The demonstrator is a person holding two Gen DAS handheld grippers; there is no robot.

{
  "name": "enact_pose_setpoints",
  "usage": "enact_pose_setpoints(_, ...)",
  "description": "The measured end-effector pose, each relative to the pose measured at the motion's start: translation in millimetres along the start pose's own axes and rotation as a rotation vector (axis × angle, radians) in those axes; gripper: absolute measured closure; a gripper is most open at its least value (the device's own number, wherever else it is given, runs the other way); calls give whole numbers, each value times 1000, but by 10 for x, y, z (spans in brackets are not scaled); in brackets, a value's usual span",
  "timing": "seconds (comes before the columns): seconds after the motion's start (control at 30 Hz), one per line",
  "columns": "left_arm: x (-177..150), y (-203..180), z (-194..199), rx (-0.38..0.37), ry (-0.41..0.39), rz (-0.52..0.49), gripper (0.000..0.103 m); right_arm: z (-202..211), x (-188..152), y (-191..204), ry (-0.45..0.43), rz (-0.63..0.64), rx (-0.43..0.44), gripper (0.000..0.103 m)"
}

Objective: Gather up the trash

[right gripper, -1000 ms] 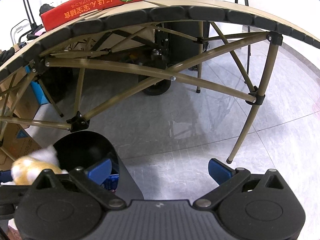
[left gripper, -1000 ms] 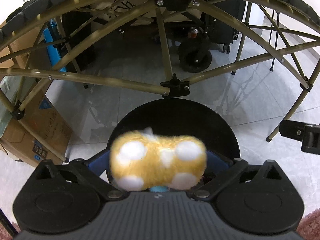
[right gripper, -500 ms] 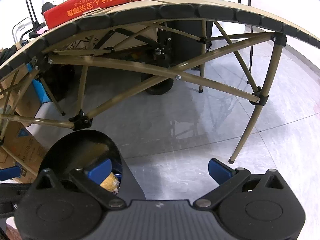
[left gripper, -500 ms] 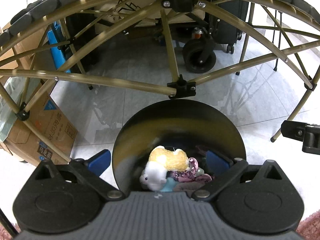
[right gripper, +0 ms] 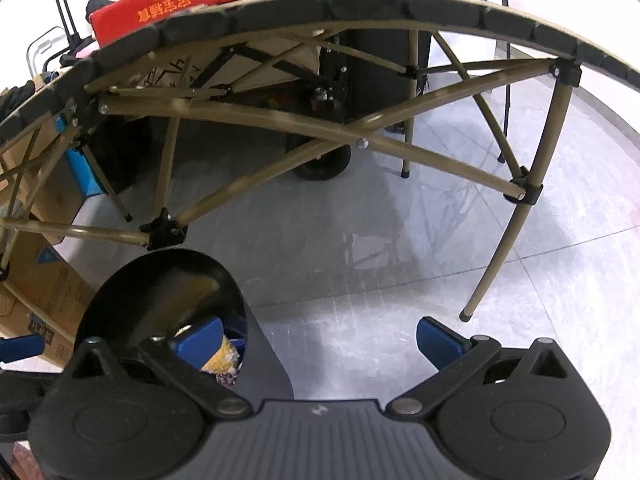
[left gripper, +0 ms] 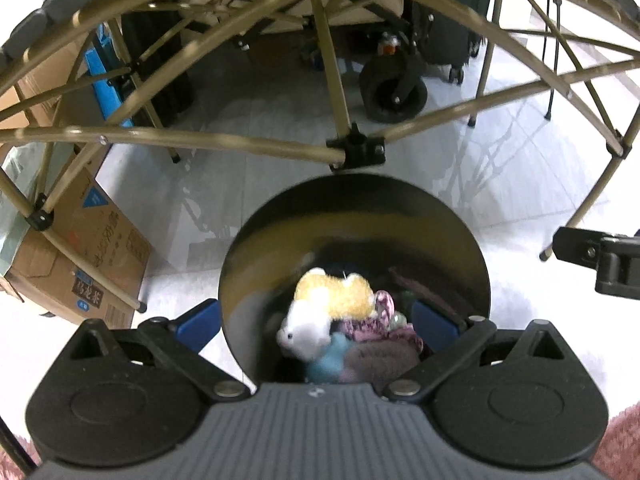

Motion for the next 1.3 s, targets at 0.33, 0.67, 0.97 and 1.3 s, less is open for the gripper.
enact_pose_setpoints(0.33,-191,112,-32,-53,128,7,0,-94,-69,143,60,39,19,0)
enact_pose_setpoints(0.67,-425,240,216,-49,104,24,0,-18,-241,327,65,102,47,0)
enact_pose_setpoints(0.97,-612,402,696,-42,-19,56,0,406,-389,450,-26,125,99,0)
enact_pose_setpoints(1.3,-1055,783,1412,-82,-209,88,0,1273,-775,474,-184,206,148,0)
Point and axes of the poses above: each gripper's, at about its wrist camera, not at the fingertips, and z roughly against the way its jaws point, y to its left, x to its top, the point moved 1 cm from there along -z, roughly the way its jaws point, and after that the axes turned 13 degrees about y, right-handed, at the moved point
